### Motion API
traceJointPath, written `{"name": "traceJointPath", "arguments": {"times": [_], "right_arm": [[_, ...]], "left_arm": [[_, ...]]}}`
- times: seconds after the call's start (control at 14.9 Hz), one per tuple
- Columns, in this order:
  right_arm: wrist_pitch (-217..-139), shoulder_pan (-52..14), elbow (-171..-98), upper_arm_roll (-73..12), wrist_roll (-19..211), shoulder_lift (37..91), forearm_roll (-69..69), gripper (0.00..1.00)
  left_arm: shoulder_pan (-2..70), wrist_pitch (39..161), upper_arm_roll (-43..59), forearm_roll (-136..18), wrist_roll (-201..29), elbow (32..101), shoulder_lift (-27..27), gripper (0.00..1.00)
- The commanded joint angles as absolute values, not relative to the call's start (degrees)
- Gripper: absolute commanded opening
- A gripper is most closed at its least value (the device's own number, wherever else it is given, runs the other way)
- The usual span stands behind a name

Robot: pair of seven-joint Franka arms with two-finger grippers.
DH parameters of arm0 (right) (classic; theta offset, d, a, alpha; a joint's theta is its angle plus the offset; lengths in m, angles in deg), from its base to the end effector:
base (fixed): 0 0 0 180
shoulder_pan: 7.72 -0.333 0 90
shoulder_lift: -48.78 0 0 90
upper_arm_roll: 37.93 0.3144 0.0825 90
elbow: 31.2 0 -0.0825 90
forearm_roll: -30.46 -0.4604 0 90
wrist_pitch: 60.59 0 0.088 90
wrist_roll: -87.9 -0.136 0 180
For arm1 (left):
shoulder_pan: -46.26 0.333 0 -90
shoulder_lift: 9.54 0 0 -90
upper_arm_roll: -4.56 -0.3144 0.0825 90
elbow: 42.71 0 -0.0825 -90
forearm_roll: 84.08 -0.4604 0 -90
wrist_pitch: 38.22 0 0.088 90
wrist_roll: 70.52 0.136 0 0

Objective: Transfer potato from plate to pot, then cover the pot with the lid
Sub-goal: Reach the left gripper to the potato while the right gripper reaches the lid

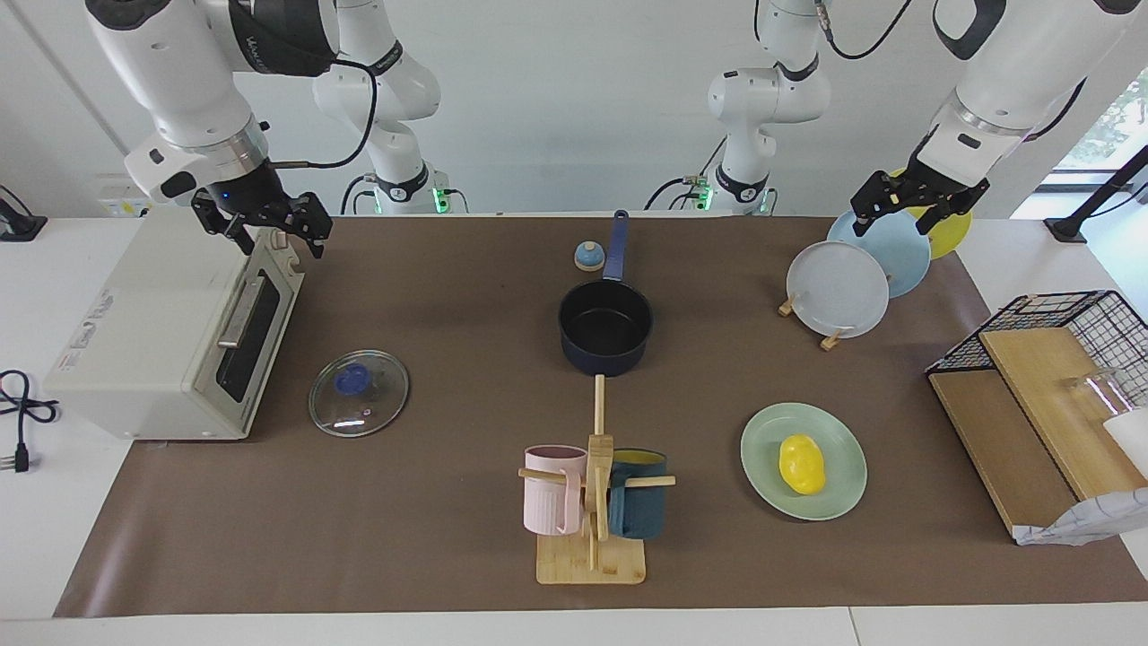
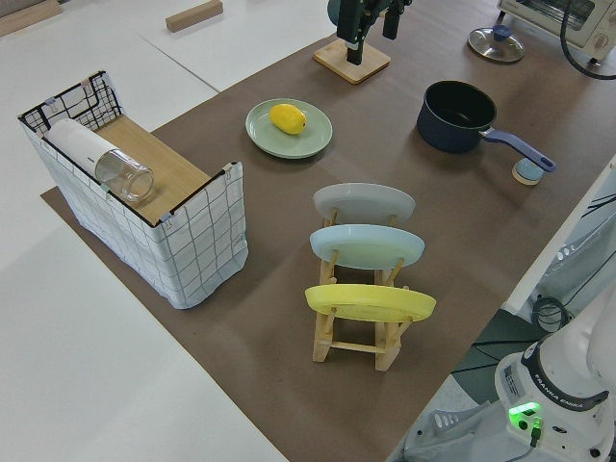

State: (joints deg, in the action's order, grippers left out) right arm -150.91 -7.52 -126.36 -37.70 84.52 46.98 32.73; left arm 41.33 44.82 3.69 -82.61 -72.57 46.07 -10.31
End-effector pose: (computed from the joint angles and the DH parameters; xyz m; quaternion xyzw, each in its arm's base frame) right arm 0.6177 -0.0050 0.5648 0.9990 -0.0286 -0.0259 0.0206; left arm 0.6096 -0.0470 0.6039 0.9988 -0.0185 -0.0440 0.0106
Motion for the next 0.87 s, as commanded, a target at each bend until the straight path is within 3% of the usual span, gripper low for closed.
{"name": "traceJointPath", "arguments": {"times": [0.0,0.6,0.81], "right_arm": [[-151.6,-6.9,-126.4,-37.4,83.6,46.8,31.7,1.0],[-151.9,-7.4,-127.6,-37.3,84.3,46.4,31.8,1.0],[-154.0,-7.1,-130.0,-37.0,85.4,46.5,31.7,1.0]], "left_arm": [[41.5,44.0,3.9,-82.6,-71.8,45.7,-10.6,1.0],[41.0,46.4,3.9,-82.6,-71.8,45.5,-9.4,1.0],[40.9,47.2,4.3,-80.6,-72.0,39.0,0.7,1.0]]}}
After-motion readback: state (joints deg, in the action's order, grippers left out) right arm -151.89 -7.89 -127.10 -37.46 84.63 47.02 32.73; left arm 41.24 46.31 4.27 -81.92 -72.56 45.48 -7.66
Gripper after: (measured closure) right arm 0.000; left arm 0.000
